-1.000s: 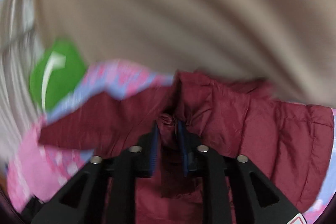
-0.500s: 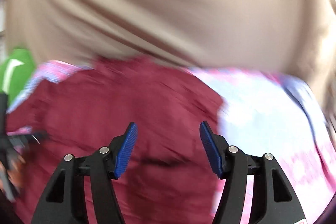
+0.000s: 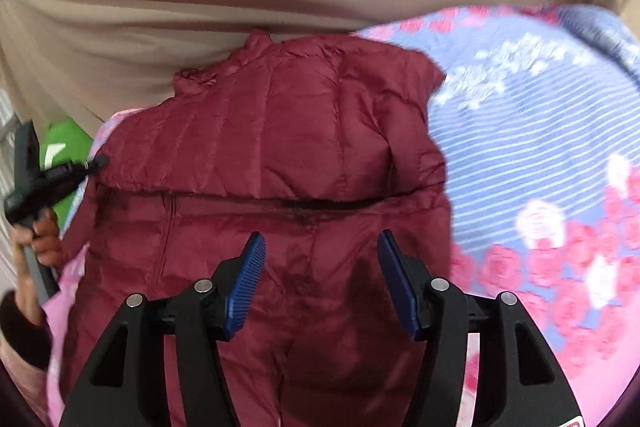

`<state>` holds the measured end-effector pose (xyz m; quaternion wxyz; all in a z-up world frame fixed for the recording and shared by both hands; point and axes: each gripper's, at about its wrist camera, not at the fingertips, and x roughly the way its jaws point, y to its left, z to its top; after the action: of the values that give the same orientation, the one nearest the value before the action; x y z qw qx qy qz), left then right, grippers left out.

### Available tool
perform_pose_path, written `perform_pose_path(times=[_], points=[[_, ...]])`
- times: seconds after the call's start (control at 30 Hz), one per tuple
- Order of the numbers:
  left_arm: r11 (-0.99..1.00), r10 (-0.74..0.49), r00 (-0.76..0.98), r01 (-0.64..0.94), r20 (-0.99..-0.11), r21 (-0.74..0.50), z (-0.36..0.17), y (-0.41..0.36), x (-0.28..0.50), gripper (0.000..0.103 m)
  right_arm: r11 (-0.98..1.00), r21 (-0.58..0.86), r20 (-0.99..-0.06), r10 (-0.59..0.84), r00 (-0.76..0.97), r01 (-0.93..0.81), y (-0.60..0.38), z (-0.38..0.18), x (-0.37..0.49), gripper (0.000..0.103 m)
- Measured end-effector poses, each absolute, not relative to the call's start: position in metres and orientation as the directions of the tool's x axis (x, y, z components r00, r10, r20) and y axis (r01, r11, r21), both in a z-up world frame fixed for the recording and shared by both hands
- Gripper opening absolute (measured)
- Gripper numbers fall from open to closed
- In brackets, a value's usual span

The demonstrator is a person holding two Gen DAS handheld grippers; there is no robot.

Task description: Fold large clothes

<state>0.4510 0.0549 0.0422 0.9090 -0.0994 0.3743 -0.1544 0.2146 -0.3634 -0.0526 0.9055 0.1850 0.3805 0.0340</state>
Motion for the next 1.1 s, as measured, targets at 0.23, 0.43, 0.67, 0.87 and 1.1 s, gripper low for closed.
perform_pose_path(times=[0.23, 0.43, 0.67, 0.87, 1.1], points=[[0.944, -0.324, 0.635, 0.174, -0.701, -0.279, 0.007, 0.057, 0.451, 0.003, 0.756, 0.636, -0.567, 0.320, 0.759, 0.156, -0.404, -0.064, 0.235, 0.058], [0.947, -0.319, 0.646, 0.189, -0.693, -0.260, 0.007, 0.055, 0.450, 0.003, 0.722, 0.666, -0.552, 0.305, 0.776, 0.189, -0.415, -0.051, 0.253, 0.006], [0.946, -0.325, 0.620, 0.231, -0.714, -0.229, -0.016, 0.044, 0.439, 0.003, 0.849, 0.429, -0.736, 0.131, 0.664, 0.308, -0.426, -0.067, 0.251, 0.000], [0.947, -0.319, 0.626, 0.230, -0.712, -0.222, -0.019, 0.042, 0.439, 0.004, 0.843, 0.437, -0.610, 0.023, 0.792, 0.313, -0.434, -0.006, 0.236, 0.012], [0.946, -0.324, 0.636, 0.236, -0.701, -0.222, -0.018, 0.048, 0.437, 0.004, 0.883, 0.360, -0.716, 0.055, 0.696, 0.301, -0.419, -0.017, 0.318, 0.026]])
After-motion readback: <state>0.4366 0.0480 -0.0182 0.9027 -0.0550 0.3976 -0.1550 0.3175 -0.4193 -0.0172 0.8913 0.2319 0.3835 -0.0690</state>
